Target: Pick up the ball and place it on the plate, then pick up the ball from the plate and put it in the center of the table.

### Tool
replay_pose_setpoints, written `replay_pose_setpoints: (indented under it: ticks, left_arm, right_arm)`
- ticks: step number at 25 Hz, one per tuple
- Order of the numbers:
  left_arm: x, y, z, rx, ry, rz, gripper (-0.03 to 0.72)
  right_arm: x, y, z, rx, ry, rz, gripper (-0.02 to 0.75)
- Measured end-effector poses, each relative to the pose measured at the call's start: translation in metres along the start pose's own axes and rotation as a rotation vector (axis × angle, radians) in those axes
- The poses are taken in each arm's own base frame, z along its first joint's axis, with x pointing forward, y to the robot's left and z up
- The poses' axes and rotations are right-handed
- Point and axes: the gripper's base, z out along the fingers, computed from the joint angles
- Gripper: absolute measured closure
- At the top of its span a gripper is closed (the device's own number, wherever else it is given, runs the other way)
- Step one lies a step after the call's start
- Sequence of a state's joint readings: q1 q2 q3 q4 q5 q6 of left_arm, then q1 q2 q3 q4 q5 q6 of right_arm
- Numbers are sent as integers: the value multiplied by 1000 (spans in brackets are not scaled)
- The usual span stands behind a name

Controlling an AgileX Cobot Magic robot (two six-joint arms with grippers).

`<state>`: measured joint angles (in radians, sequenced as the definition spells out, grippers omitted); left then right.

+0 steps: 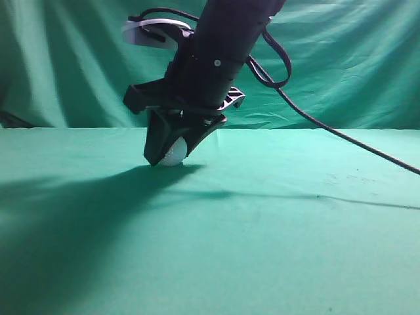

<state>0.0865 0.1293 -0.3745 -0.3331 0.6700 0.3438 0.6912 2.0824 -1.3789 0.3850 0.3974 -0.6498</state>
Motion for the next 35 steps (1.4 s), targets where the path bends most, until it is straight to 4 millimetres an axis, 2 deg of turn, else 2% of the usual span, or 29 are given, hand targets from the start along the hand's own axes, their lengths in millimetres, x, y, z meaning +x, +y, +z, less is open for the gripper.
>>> replay_pose_setpoints:
  ticks: [2, 8, 9, 10, 12, 14, 16, 20, 22, 23, 26, 28, 31, 35]
  left_arm:
    - [0, 0, 0, 0, 0, 0, 688]
    - [0, 0, 0, 0, 0, 0, 688]
    - [0, 0, 0, 0, 0, 0, 688]
    - [0, 0, 0, 0, 0, 0, 688]
    - [0, 0, 0, 1, 0, -1, 688]
    - [0, 0, 0, 0, -2, -1, 688]
    - [0, 0, 0, 4, -3, -6, 688]
    - [-1, 0, 0, 5, -15, -13, 688]
    - [-2, -1, 0, 7, -27, -21, 688]
    - [-3, -1, 0, 18, -32, -26, 688]
    - [-4, -2, 0, 43, -44, -26, 688]
    - [-5, -3, -1, 65, -60, -20, 688]
    - [-5, -3, 0, 66, -71, -21, 688]
    - [18, -3, 14, 93, -15, -49, 688]
  right_arm:
    - [0, 0, 1, -1, 0, 2, 426]
    - [1, 0, 2, -6, 8, 4, 138]
    - [0, 1, 0, -7, 7, 6, 115]
    - [-1, 1, -4, -8, 3, 8, 129]
    - [-7, 1, -16, -3, -20, 5, 129]
    - [-17, 2, -36, 1, -56, -1, 129]
    - [-27, 5, -66, -4, -91, -12, 129]
    - [-37, 16, -136, -30, -115, -7, 374]
    - [-35, 21, -175, -26, -106, 11, 571]
    - [-34, 24, -193, -16, -105, 20, 631]
    - [-24, 31, -237, 4, -85, 45, 738]
    - [-17, 36, -266, 17, -100, 54, 738]
    - [0, 46, -297, 35, -151, 57, 738]
    - [38, 59, -316, 56, -207, 81, 738]
